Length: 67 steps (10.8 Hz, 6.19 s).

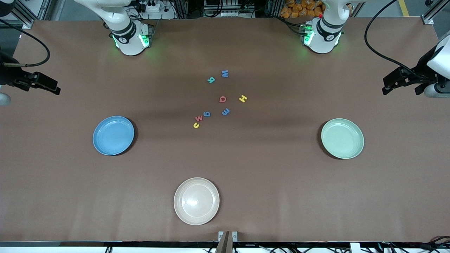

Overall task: Sort upper and lower case letters into plates
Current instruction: 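Move both grippers from rest toward the foam letters, then lower the left gripper to yellow H while the right gripper reaches yellow n, then grasp the yellow H with the left gripper while the right gripper grasps n, then drop the H on the green plate while the right gripper carries n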

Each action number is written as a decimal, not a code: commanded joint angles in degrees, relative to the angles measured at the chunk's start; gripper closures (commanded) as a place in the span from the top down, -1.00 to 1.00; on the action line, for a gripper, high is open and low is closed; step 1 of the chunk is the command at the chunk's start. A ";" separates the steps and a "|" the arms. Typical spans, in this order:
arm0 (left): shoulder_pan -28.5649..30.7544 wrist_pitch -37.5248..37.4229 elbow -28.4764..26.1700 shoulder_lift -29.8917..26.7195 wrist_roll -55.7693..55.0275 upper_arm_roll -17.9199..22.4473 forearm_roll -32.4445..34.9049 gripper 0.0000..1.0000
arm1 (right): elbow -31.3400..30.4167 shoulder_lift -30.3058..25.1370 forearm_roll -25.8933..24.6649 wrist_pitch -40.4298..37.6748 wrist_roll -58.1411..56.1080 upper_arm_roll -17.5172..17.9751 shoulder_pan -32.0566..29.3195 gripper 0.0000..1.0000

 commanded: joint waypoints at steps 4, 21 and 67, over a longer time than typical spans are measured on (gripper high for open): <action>-2.08 -0.44 -0.14 0.73 1.90 -0.05 -0.54 1.00 | -0.35 -0.53 0.78 -0.35 0.32 -0.06 0.00 1.00; -16.92 41.47 -33.63 13.20 -20.57 -30.82 2.42 0.95 | -7.03 21.87 11.15 23.99 40.65 1.08 18.09 1.00; 8.72 48.86 -31.25 17.43 -5.44 -14.23 23.28 -1.00 | -22.94 33.75 6.49 60.04 58.07 1.43 35.07 -0.98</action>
